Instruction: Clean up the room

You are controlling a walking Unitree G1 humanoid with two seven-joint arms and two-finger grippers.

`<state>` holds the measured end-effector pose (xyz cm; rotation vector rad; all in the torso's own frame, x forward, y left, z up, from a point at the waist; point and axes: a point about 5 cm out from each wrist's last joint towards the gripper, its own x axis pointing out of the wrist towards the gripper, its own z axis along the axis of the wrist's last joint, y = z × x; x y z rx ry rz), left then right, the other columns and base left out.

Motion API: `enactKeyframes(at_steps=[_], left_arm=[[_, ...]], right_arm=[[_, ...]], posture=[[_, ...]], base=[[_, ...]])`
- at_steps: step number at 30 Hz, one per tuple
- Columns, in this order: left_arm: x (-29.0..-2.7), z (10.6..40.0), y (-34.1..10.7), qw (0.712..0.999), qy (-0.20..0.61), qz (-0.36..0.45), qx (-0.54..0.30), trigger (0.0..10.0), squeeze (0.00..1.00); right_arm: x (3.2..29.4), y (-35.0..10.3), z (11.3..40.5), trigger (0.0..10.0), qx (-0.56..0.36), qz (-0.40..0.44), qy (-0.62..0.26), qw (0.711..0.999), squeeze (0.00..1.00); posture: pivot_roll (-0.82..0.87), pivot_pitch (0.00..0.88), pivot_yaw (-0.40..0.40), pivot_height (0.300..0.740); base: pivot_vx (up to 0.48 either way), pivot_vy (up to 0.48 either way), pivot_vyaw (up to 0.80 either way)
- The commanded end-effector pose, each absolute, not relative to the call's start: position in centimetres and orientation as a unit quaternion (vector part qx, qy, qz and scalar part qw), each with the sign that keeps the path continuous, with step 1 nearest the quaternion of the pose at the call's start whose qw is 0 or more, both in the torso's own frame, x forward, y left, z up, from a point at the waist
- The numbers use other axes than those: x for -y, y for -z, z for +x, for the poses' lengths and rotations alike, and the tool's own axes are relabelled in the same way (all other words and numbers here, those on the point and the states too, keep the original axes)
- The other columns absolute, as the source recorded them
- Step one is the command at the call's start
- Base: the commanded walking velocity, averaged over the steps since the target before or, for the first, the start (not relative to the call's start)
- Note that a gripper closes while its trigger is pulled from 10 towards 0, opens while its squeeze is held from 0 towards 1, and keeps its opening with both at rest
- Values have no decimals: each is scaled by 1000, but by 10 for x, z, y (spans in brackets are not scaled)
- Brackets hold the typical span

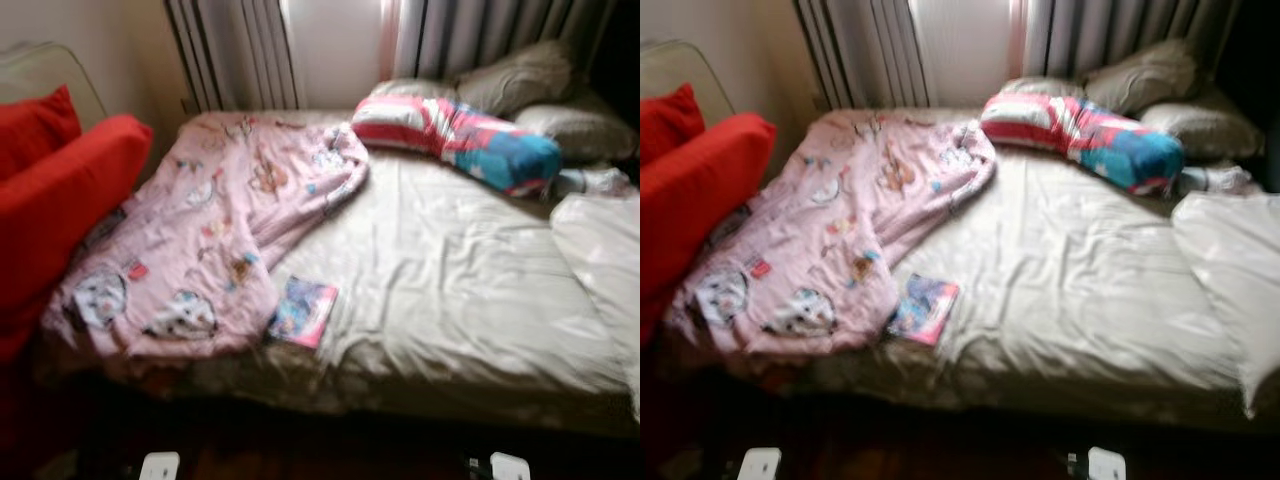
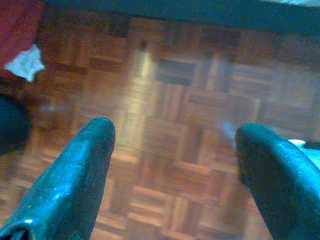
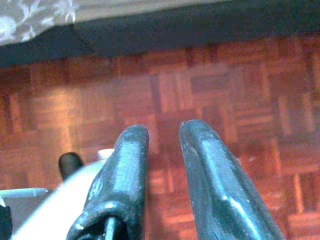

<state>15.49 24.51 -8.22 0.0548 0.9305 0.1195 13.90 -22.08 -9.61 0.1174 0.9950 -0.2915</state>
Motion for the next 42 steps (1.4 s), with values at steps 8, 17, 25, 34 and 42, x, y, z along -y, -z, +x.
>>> enactKeyframes(at_steps=[8, 17, 25, 34, 42], left_arm=[[-243, 151, 84, 890, -63, 21, -451, 10000, 0], [-244, 151, 84, 888, -61, 24, -454, 10000, 0], [-243, 152, 84, 890, -66, 22, -450, 10000, 0], [-242, 152, 84, 889, -63, 28, -453, 10000, 0], [-242, 152, 84, 889, -69, 16, -453, 10000, 0]], right_arm=[[224, 97, 134, 10000, -480, 51, 134, 865, 0], [222, 97, 134, 10000, -481, 49, 130, 866, 0], [222, 97, 135, 10000, -484, 41, 116, 867, 0], [222, 97, 136, 10000, -481, 41, 112, 869, 0], [202, 88, 170, 10000, -459, 38, 93, 883, 0]], posture=[[-57, 0, 69, 740], [-69, 0, 78, 740], [-44, 0, 66, 740], [-42, 0, 64, 740], [-23, 0, 56, 740]], base=[[0, 480, 0], [0, 480, 0], [0, 438, 0], [0, 0, 0], [0, 0, 0]])
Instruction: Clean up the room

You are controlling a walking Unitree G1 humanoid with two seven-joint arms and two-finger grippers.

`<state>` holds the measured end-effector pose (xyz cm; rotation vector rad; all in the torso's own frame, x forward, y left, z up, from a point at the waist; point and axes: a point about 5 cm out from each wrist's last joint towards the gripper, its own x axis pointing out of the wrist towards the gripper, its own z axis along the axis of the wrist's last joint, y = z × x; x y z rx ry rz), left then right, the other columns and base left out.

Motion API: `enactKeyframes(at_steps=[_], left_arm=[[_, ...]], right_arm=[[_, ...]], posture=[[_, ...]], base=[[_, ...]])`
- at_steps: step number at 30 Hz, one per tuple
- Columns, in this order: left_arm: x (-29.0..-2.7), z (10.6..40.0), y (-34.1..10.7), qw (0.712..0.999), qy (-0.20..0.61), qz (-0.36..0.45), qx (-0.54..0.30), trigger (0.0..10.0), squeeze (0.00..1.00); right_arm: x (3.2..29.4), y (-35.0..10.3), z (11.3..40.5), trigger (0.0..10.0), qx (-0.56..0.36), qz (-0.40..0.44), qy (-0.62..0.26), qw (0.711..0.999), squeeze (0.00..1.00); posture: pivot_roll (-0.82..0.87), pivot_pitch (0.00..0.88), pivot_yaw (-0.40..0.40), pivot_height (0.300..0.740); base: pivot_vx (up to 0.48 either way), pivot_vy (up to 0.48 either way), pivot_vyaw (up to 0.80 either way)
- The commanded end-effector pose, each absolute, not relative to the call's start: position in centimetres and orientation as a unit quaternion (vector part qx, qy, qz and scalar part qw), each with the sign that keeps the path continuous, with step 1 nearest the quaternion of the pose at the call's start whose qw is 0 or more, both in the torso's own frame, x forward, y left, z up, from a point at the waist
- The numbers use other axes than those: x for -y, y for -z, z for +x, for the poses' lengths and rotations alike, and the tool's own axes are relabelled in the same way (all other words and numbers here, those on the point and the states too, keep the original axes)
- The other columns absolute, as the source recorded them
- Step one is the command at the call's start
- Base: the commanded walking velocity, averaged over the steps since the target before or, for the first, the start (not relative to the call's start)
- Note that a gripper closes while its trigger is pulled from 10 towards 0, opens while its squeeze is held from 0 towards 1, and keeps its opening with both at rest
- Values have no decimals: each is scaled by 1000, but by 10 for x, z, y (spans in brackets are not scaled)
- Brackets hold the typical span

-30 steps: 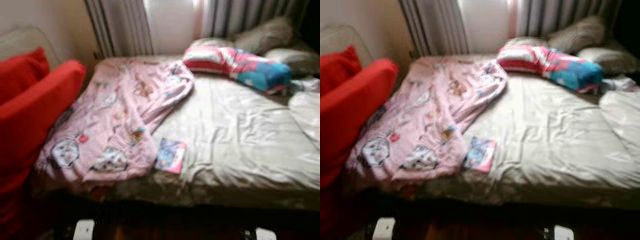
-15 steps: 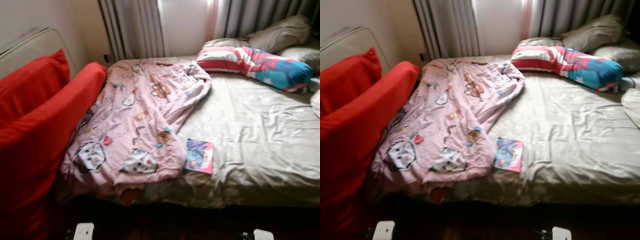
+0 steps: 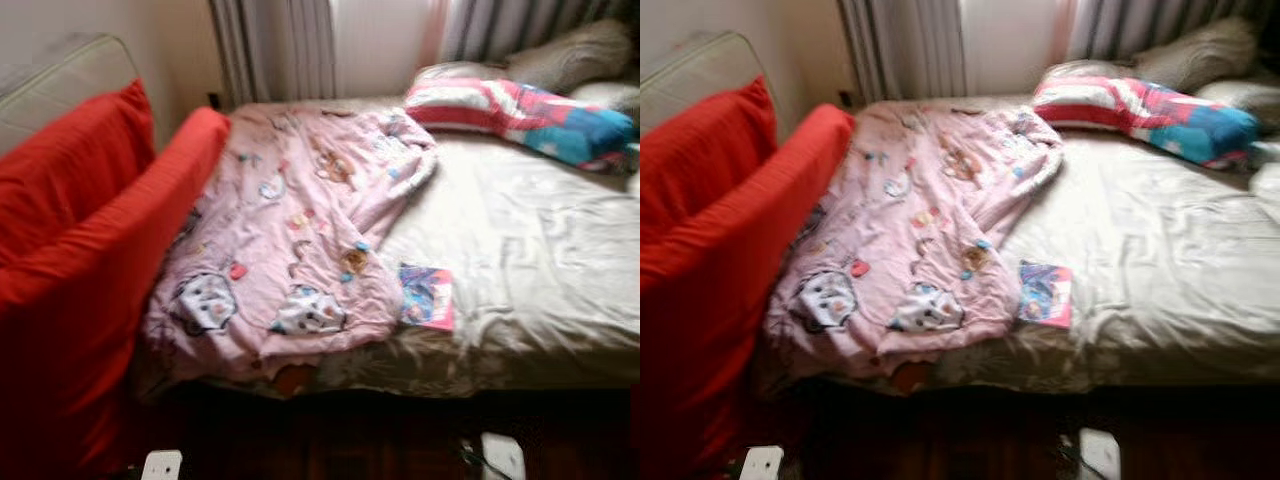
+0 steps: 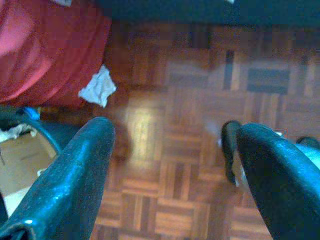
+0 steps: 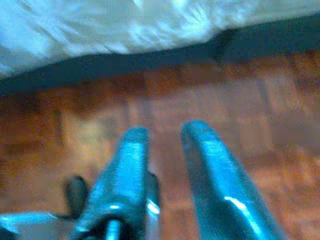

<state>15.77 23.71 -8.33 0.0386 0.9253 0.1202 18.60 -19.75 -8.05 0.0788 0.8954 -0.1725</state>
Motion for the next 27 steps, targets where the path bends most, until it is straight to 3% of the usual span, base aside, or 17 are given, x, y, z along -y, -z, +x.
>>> enactKeyframes(at_steps=[1, 7, 15, 27], left_arm=[[-242, 152, 84, 889, -71, 14, -452, 10000, 0], [-242, 152, 85, 888, -74, 9, -453, 10000, 0], [-239, 151, 86, 890, -73, -1, -451, 10000, 0], [-238, 152, 86, 890, -70, -4, -450, 10000, 0]], right_arm=[[204, 89, 167, 10000, -462, 38, 94, 881, 0], [211, 91, 160, 10000, -472, 43, 102, 875, 0], [240, 88, 150, 10000, -475, 42, 122, 870, 0], [220, 87, 166, 10000, -466, 39, 111, 877, 0]], posture=[[-22, 0, 54, 740], [-28, 0, 52, 740], [-36, 0, 42, 740], [-32, 0, 39, 740]], base=[[0, 0, 0], [0, 0, 0], [0, 0, 0], [101, 0, 0]])
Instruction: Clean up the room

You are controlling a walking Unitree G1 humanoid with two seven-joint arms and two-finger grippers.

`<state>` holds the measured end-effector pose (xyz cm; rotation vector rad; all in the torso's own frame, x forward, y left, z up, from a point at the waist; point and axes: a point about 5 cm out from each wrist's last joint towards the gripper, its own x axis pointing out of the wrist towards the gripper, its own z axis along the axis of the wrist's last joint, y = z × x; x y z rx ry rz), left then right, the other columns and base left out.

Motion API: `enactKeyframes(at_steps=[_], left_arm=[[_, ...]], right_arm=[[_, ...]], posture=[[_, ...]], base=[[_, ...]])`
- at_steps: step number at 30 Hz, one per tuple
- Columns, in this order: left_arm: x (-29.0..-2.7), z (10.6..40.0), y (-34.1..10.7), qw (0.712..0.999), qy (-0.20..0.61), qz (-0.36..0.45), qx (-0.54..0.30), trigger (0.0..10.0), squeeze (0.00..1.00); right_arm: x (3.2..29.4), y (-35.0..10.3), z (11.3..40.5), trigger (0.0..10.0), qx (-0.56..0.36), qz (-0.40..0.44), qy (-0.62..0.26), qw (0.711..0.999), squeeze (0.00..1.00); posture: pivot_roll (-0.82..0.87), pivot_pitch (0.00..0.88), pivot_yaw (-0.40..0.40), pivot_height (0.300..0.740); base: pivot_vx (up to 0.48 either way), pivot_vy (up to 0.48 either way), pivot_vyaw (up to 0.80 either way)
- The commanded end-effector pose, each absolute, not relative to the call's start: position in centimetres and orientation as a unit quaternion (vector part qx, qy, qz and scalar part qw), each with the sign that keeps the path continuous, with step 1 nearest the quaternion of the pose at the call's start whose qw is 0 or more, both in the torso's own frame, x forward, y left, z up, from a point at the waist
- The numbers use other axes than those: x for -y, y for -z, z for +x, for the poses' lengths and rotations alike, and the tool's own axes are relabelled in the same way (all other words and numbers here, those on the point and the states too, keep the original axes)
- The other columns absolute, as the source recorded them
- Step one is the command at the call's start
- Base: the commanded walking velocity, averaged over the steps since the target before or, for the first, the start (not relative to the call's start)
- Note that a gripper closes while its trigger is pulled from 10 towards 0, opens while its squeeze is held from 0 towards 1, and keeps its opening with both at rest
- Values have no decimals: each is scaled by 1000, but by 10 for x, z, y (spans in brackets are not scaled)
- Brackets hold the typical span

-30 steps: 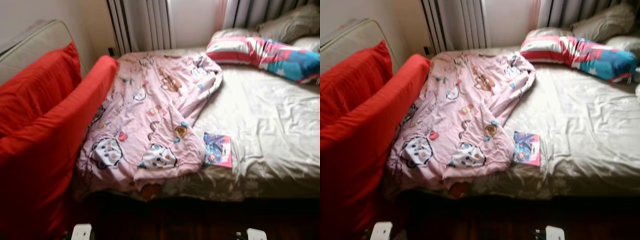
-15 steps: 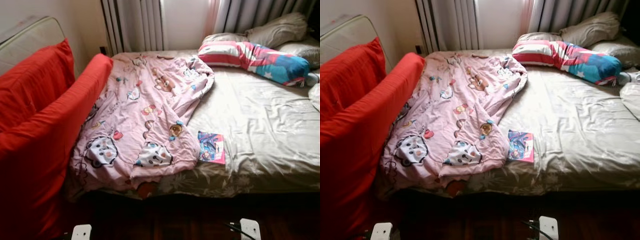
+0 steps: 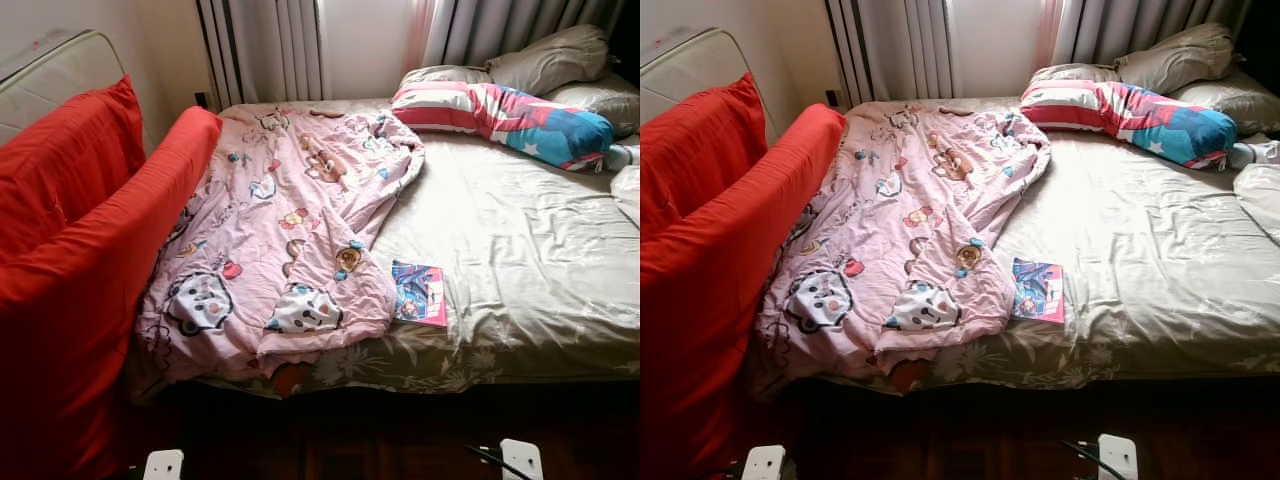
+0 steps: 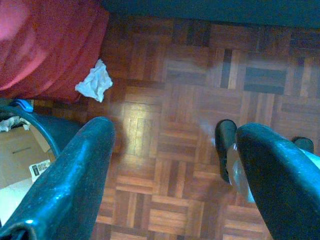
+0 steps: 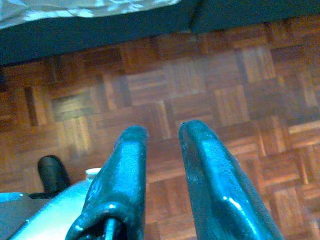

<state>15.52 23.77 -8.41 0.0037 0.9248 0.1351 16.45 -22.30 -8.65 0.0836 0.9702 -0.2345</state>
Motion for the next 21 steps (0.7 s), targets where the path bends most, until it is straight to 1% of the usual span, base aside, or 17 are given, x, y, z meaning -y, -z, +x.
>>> enactKeyframes(at_steps=[1, 9, 16, 21], left_arm=[[-238, 152, 86, 890, -70, -4, -450, 10000, 0], [-238, 152, 85, 890, -70, -4, -450, 10000, 0], [-237, 153, 85, 891, -70, -4, -449, 10000, 0], [-237, 153, 85, 891, -68, -3, -449, 10000, 0]], right_arm=[[219, 86, 167, 10000, -466, 39, 110, 877, 0], [215, 86, 169, 10000, -463, 44, 119, 877, 0], [215, 86, 171, 10000, -463, 44, 121, 877, 0], [216, 86, 169, 10000, -465, 40, 122, 876, 0]], posture=[[-32, 0, 39, 740], [-27, 0, 38, 740], [-24, 0, 35, 740], [-22, 0, 32, 740]], base=[[259, 0, 0], [264, 0, 0], [304, 0, -665], [255, 0, 0]])
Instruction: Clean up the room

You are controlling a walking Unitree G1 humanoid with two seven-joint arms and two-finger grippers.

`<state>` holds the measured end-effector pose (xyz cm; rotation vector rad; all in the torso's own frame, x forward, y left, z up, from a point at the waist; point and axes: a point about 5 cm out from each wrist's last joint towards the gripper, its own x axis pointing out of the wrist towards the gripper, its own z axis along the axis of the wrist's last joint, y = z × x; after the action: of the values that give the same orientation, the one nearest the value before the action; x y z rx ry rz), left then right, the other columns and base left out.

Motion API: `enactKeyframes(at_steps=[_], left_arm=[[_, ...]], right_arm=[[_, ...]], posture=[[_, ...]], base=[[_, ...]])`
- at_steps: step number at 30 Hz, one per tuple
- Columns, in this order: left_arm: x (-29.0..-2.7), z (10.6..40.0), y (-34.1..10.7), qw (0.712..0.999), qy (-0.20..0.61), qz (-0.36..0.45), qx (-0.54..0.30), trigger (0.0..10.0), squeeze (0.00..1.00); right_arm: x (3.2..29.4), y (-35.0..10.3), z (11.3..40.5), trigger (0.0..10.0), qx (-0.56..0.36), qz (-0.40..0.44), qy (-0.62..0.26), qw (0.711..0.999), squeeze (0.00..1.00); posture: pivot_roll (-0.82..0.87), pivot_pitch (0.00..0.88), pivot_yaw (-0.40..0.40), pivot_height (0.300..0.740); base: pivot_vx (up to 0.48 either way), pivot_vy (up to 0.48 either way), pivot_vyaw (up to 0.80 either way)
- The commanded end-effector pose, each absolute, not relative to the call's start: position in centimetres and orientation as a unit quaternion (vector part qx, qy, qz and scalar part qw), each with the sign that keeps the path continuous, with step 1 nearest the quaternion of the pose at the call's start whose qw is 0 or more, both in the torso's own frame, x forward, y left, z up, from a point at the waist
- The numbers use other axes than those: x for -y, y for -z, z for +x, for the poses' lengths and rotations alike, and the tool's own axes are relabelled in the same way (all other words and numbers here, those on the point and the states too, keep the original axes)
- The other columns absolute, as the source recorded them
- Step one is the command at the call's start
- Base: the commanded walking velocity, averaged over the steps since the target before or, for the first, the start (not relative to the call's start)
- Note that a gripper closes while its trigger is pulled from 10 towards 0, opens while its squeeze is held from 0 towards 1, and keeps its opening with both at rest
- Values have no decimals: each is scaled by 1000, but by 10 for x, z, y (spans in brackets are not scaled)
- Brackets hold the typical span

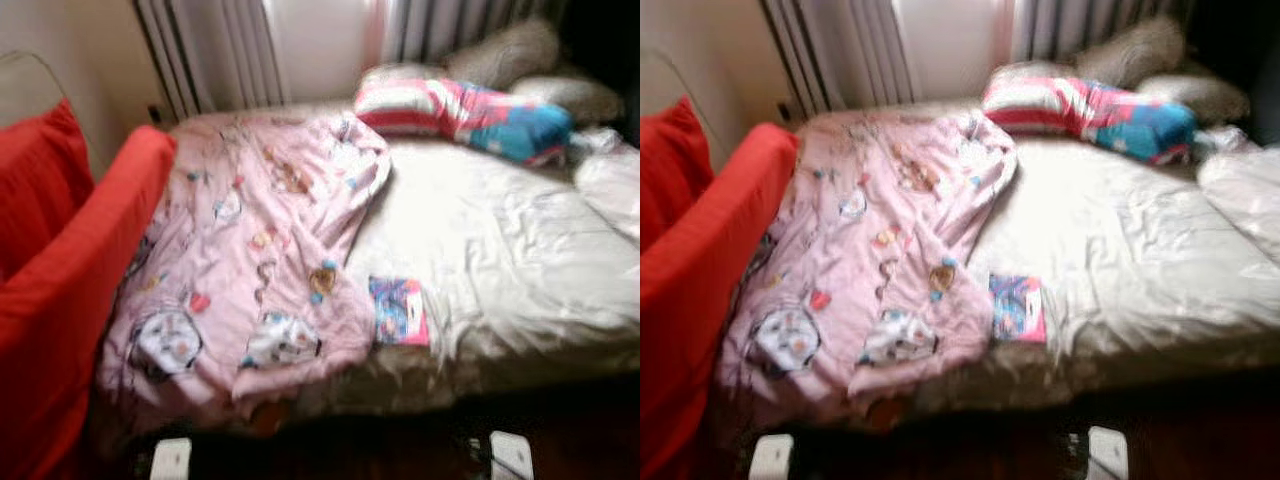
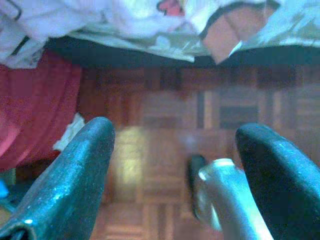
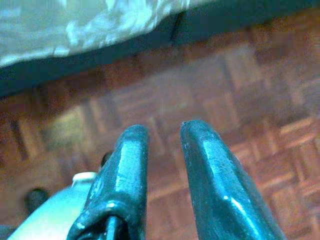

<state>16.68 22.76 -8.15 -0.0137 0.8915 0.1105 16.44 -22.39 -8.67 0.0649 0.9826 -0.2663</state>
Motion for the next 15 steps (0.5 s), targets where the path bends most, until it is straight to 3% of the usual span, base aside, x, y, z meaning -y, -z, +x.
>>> enactKeyframes(at_steps=[1, 11, 15], left_arm=[[-237, 153, 85, 891, -68, -3, -449, 10000, 0], [-236, 153, 86, 891, -68, -3, -450, 10000, 0], [-236, 153, 86, 890, -69, -3, -450, 10000, 0]], right_arm=[[216, 86, 169, 10000, -465, 40, 122, 876, 0], [215, 88, 166, 10000, -468, 39, 118, 875, 0], [215, 88, 165, 10000, -470, 36, 114, 875, 0]], posture=[[-22, 0, 32, 740], [-25, 0, 29, 740], [-27, 0, 26, 740]], base=[[319, 0, 0], [310, 0, 0], [0, 0, 0]])
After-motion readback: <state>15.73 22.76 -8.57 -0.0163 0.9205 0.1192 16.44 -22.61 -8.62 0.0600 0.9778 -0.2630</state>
